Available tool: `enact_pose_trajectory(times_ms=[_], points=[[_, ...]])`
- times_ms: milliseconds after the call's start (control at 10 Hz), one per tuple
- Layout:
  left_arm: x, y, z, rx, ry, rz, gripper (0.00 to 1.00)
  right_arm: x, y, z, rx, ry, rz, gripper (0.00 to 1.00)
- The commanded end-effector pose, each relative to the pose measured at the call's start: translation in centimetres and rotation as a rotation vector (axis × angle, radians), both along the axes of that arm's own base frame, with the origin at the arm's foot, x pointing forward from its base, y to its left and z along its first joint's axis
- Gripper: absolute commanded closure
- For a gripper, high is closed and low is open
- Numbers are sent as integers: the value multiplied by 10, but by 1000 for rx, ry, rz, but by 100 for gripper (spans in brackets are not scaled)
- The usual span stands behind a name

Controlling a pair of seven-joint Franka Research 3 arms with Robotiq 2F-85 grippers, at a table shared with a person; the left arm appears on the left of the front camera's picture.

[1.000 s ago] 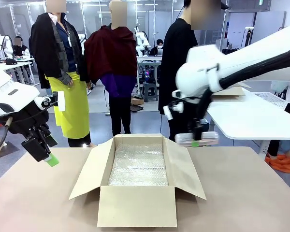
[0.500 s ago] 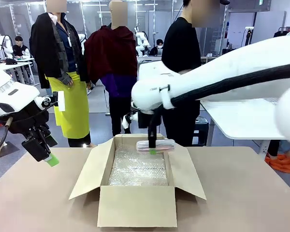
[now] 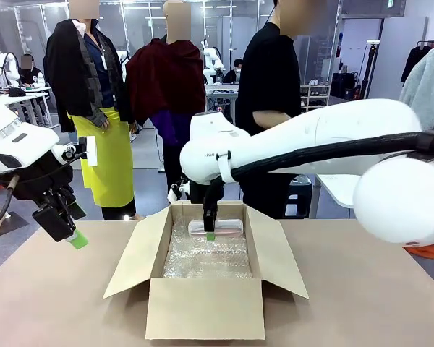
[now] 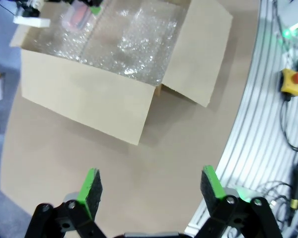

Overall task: Pack the glasses set securely to prepare it for shipping.
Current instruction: Place the Glasses case inside the Package Box.

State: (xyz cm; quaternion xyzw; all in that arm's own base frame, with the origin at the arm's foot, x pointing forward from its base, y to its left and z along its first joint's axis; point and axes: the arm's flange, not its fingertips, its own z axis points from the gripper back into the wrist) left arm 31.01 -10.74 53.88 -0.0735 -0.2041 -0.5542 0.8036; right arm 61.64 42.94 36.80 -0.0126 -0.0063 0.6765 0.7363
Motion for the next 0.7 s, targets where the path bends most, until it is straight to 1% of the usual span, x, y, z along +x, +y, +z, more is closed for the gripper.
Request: enact_pose_trajectory(times_ms=[0,100,200,300,400,600], points=[[0,-1,1,-18,0,1,0,11,13,-17,21,-55,-26,54],[0,-1,1,-18,0,1,0,14,14,-26,19,-66,-19,54],[0,-1,1,-18,0,1,0,15,13,-28,29,-69,-18,31],[0,-1,1,-18,0,1,0,15,12,-29,36,-53,-23,17],[0,-1,1,-18,0,1,0,14,11,-29,42,-57,-20,0],[0,-1,1,-18,0,1,0,9,10,-25,32,-56,-22,0]])
